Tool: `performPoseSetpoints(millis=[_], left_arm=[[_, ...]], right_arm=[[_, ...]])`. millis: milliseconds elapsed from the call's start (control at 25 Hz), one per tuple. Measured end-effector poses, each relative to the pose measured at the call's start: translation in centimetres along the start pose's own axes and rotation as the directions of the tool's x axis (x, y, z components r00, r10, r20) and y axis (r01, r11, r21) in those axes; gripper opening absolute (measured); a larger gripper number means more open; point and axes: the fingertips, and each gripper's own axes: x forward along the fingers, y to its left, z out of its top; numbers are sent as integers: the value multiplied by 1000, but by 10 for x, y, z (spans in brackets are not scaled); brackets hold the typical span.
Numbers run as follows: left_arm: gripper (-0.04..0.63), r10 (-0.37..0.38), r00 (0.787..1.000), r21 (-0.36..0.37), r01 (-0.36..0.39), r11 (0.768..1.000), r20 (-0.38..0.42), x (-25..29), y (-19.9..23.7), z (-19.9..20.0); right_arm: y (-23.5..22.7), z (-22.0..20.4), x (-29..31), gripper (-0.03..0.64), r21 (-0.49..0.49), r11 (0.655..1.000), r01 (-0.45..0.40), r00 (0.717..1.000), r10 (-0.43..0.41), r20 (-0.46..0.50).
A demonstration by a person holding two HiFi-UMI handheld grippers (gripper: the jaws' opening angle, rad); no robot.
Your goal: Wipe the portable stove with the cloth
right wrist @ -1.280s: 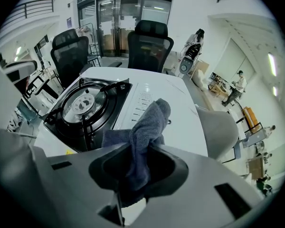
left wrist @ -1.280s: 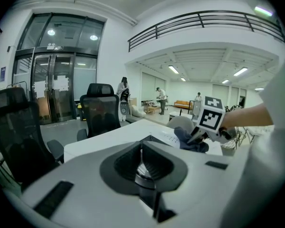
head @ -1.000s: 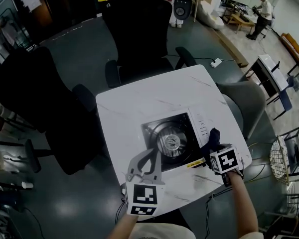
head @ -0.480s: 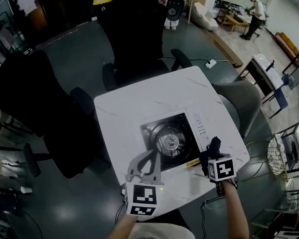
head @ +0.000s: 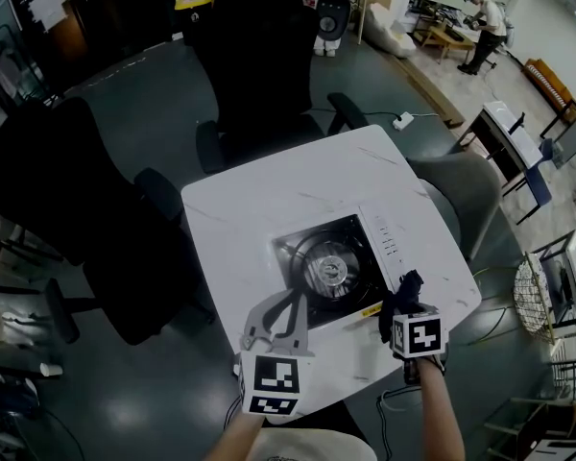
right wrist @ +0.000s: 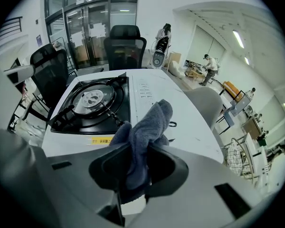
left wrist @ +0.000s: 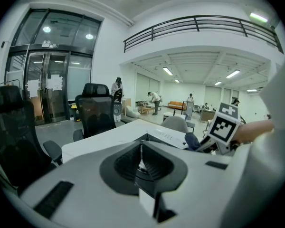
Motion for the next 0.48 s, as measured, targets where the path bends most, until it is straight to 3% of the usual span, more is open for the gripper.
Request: performPoseSetpoints(millis=[280,480], left_arm=[[21,-3,1000,-2,3,1000,8,-4,3,0],[21,1,1000,-3,-1,1000,10,-10,6,-3]], right_arm=[[25,-10,-2,98,81,995,-52,999,52,8],[36,-15,-1,98,141,990,-27,999,20,48]])
